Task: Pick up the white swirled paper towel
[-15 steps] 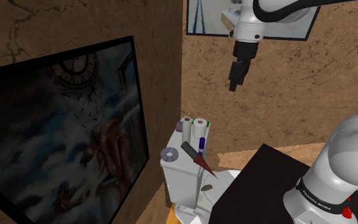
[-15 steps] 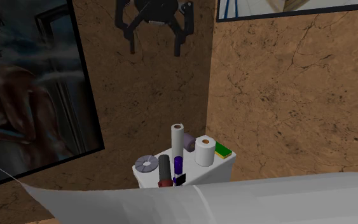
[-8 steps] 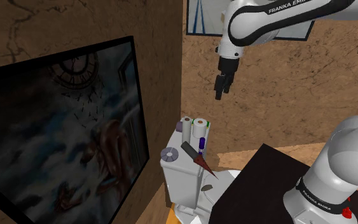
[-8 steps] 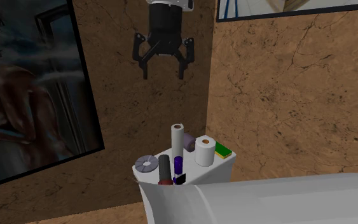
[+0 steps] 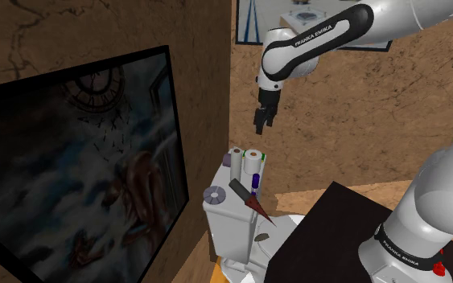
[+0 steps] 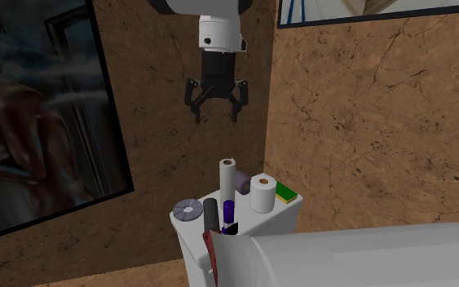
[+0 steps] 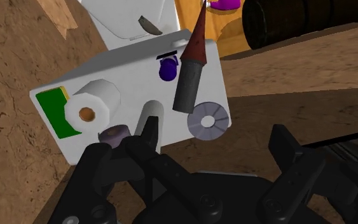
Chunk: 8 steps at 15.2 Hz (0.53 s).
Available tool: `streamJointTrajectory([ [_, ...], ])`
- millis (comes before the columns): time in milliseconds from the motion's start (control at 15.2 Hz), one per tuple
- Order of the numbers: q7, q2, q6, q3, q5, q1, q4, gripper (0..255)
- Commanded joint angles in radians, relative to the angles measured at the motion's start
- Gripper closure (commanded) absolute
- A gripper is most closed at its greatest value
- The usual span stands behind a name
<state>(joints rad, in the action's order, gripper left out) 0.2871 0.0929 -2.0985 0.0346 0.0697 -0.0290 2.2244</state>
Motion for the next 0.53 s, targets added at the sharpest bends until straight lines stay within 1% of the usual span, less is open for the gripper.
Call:
streamJointTrajectory([
  [0,0.010,-0.082,-0.043,0.002,0.003,-0.001,-0.038,0],
  [462,0.043,-0.351,-0.129,0.008,0.012,-0.012,-0.214,0],
])
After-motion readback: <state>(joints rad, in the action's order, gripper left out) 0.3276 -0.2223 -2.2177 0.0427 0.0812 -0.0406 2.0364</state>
